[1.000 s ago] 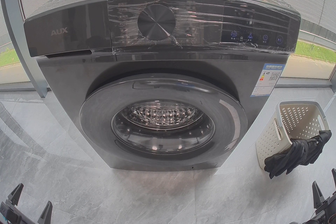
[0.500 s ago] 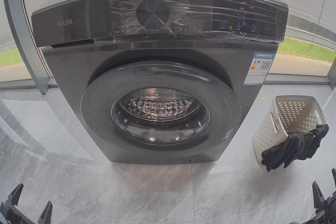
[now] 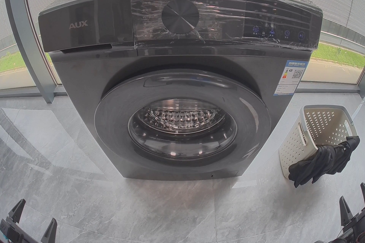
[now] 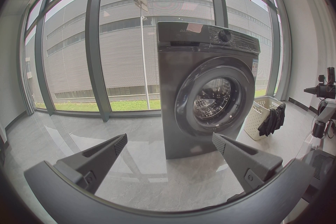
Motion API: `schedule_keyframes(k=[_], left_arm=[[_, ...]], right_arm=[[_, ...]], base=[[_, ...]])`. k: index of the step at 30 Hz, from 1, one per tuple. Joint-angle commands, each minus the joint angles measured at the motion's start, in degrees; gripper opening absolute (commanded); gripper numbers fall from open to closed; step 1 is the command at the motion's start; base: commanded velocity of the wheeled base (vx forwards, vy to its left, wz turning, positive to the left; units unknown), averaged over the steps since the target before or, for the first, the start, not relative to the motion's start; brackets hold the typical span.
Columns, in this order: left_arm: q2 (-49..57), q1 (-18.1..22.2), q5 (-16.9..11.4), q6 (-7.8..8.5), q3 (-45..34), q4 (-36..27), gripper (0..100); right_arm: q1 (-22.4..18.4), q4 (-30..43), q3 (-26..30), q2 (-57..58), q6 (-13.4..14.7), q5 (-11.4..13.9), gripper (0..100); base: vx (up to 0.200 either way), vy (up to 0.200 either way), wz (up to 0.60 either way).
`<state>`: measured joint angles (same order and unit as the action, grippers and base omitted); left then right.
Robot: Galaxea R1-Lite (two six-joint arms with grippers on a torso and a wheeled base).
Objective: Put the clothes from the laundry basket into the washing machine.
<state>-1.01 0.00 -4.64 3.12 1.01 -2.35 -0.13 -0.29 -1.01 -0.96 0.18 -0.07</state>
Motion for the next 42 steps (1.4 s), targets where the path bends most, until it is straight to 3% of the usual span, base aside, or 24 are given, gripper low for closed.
schedule_keyframes(k=[1, 8, 17, 19, 20, 21, 24, 25, 26, 27, 28, 33, 36, 42], left_arm=[[1.0, 0.0, 0.0, -0.13, -1.0, 0.0, 100], [1.0, 0.0, 0.0, 0.13, -1.0, 0.0, 100], [1.0, 0.0, 0.0, -0.04, -1.0, 0.0, 100], [1.0, 0.0, 0.0, -0.04, -1.0, 0.0, 100], [1.0, 0.0, 0.0, -0.04, -1.0, 0.0, 100], [1.0, 0.0, 0.0, 0.04, -1.0, 0.0, 100], [1.0, 0.0, 0.0, 0.13, -1.0, 0.0, 100], [1.0, 0.0, 0.0, 0.04, -1.0, 0.0, 100], [1.0, 0.0, 0.0, 0.04, -1.0, 0.0, 100], [1.0, 0.0, 0.0, 0.13, -1.0, 0.0, 100], [1.0, 0.0, 0.0, 0.13, -1.0, 0.0, 100], [1.0, 0.0, 0.0, 0.04, -1.0, 0.0, 100], [1.0, 0.0, 0.0, -0.04, -1.0, 0.0, 100], [1.0, 0.0, 0.0, -0.04, -1.0, 0.0, 100]], right_arm=[[0.0, 0.0, 1.0, 0.9, 0.0, 0.0, 100], [0.0, 0.0, 1.0, 0.9, 0.3, 0.3, 100], [-0.1, -0.8, 0.9, 1.0, 0.3, 0.7, 100], [0.0, -4.4, -5.9, 0.7, 1.0, 0.7, 100], [0.0, -4.4, -5.9, 0.7, 1.0, 0.7, 100], [0.4, -5.5, -13.3, -1.9, 1.2, 1.0, 100], [3.1, -5.2, -18.6, -7.1, 1.4, 5.0, 100], [5.1, -4.4, -18.9, -9.5, 1.5, 9.7, 100], [5.1, -4.4, -18.9, -9.5, 1.5, 9.7, 100], [5.8, -2.2, -18.5, -14.0, 1.5, 14.1, 100], [6.4, -0.9, -18.1, -17.5, 1.5, 16.8, 100], [8.2, -0.9, -16.3, -31.0, 1.0, 26.1, 100], [10.3, -1.1, -16.5, -36.6, 0.9, 28.3, 100], [15.3, -5.3, -16.7, -44.9, 1.1, 28.1, 100]], base=[[0.2, 0.0, 0.0], [0.2, 0.0, 0.0], [0.0, 0.0, 0.0], [0.0, 0.0, 0.0], [0.0, 0.0, 0.0], [0.0, 0.0, 0.0], [0.0, 0.0, 0.0], [0.0, 0.0, 0.0], [0.0, 0.0, 0.0], [0.0, 0.0, 0.0], [0.0, 0.0, 0.0], [0.0, 0.0, 0.0], [0.0, 0.0, 0.0], [0.0, 0.0, 0.0]])
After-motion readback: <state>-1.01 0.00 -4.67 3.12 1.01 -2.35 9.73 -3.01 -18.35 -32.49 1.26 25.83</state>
